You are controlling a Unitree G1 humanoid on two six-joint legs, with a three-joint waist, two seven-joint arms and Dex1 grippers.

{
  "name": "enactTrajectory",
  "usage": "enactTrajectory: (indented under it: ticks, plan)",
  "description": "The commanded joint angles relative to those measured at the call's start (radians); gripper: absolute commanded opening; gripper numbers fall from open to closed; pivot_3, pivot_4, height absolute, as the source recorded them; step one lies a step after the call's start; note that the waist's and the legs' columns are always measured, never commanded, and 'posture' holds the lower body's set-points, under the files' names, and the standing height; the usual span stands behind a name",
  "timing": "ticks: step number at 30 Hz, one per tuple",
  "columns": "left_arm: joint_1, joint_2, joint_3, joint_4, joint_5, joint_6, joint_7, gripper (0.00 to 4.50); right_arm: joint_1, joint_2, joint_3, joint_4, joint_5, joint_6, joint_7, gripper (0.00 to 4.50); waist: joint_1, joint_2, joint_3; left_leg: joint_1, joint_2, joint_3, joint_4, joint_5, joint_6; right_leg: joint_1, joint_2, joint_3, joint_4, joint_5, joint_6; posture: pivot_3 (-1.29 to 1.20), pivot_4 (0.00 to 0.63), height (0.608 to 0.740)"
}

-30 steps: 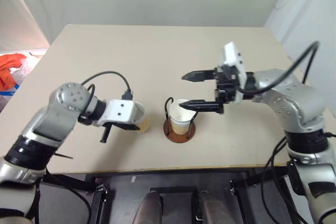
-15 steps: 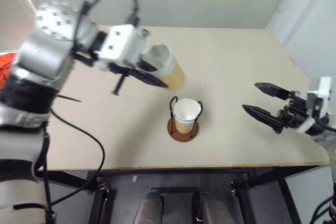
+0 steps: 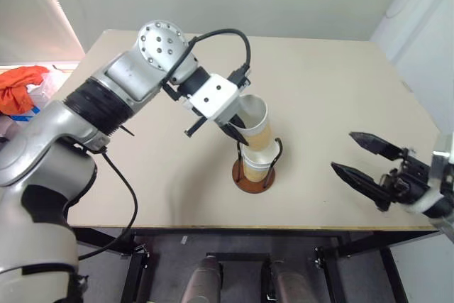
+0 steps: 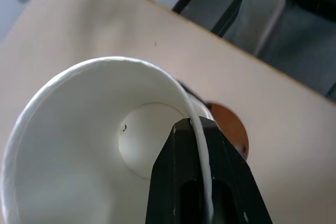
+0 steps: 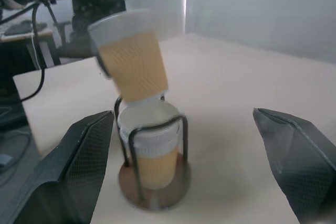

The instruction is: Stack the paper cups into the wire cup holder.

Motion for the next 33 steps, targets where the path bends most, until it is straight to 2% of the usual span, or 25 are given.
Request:
enactTrajectory:
  ticks: [1, 8, 20, 23, 29, 33]
  plan:
    - [-0.043, -0.026, -0.018, 0.042, -0.007, -0.061, -0.041, 0.02, 0.151, -0.018, -0.129, -0.099, 0.094, 0.009, 0.043, 4.50, 0.004, 0.000, 0.000, -0.001, 0.000, 0.000, 0.003, -0.003, 0.000, 0.000, 0.000, 0.000, 0.000, -0.001, 0.001, 0.00, 0.150, 0.740]
    - [-0.062, -0.053, -0.056, 0.068, -0.035, -0.106, -0.041, 0.02, 0.300, 0.005, -0.256, -0.120, 0.252, -0.012, 0.004, 4.50, 0.004, 0.000, 0.000, -0.005, -0.001, 0.005, 0.010, -0.013, 0.005, 0.000, -0.001, 0.001, -0.002, -0.001, 0.012, 0.00, 0.150, 0.740]
    - [-0.065, -0.067, -0.096, 0.050, -0.044, -0.140, -0.041, 0.02, 0.309, -0.029, -0.217, -0.102, 0.216, -0.044, -0.011, 4.50, 0.004, 0.000, 0.000, -0.005, -0.002, 0.005, 0.016, -0.013, 0.007, 0.003, -0.001, 0.001, -0.001, -0.005, 0.008, 0.00, 0.150, 0.740]
    - [-0.060, -0.081, -0.090, 0.060, -0.030, -0.138, -0.041, 0.61, 0.295, -0.037, -0.201, -0.089, 0.200, -0.047, -0.010, 4.50, 0.004, 0.000, 0.000, -0.005, -0.003, 0.005, 0.017, -0.013, 0.007, 0.004, -0.001, 0.001, -0.001, -0.005, 0.008, 0.00, 0.150, 0.740]
    - [-0.040, -0.110, -0.055, 0.101, 0.049, -0.184, -0.041, 2.63, 0.281, -0.050, -0.182, -0.074, 0.172, -0.047, 0.011, 4.50, 0.004, 0.000, 0.000, -0.004, -0.003, 0.005, 0.017, -0.013, 0.008, 0.004, -0.001, 0.001, -0.001, -0.005, 0.009, 0.00, 0.150, 0.740]
    - [-0.032, -0.127, 0.000, 0.149, 0.086, -0.166, -0.041, 2.63, 0.231, -0.085, -0.144, -0.052, 0.173, -0.038, 0.024, 4.50, 0.004, 0.000, 0.000, -0.004, -0.003, 0.006, 0.017, -0.013, 0.008, 0.004, -0.001, 0.002, -0.001, -0.005, 0.010, 0.00, 0.150, 0.740]
